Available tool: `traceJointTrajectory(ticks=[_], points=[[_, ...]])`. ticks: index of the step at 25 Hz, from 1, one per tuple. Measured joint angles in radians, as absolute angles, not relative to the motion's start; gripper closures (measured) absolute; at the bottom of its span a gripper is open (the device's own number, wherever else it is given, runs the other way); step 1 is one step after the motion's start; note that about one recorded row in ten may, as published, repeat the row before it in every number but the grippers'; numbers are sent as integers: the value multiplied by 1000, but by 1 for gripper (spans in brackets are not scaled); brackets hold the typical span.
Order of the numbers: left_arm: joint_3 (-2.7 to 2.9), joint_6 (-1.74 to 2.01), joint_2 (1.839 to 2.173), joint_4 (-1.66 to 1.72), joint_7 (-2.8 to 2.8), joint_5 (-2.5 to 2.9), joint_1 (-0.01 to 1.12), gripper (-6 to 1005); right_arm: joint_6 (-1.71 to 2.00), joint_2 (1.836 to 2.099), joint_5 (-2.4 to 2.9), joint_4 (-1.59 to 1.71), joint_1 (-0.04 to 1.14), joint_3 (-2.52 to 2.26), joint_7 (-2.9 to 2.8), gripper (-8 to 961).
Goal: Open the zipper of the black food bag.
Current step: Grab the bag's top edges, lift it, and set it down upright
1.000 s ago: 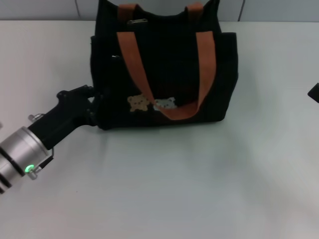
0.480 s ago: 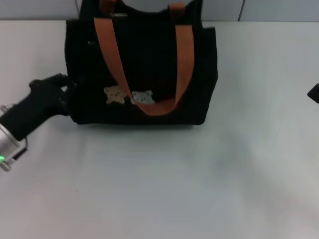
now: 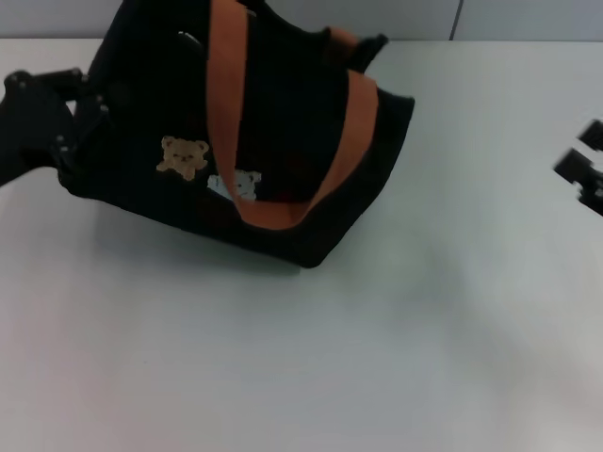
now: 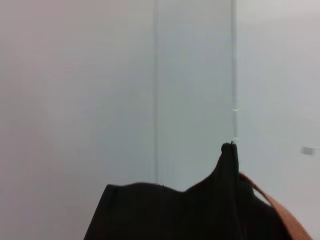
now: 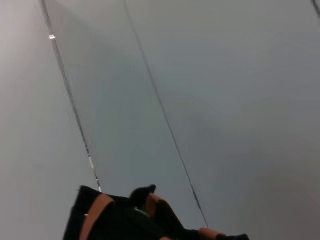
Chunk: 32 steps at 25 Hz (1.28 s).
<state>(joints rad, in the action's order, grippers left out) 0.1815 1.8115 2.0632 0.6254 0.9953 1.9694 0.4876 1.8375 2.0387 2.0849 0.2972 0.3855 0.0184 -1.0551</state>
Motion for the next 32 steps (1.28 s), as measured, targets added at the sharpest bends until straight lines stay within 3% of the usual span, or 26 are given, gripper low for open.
traceJointTrajectory(ticks=[3,9,16,26,32], points=[[212,1884,2066,704,1033,1958,507,910,1769,2042,2090,253,425,4,-1089,191],[338,1958,2068,823,1093,1870,512,910,1658,2077,2091,220,521,-64,-1128,193],[427,1953,2070,848,1111,1797,505,910,1467,2087,2091,62,636,-251,-1075,196],[524,1959,2072,829,1098,1747,490,910,1353,2091,2091,-95,671,-285,-930,199],[567,1959,2072,816,1078,1733,463,910,1382,2090,2082,-51,620,-268,-916,202]])
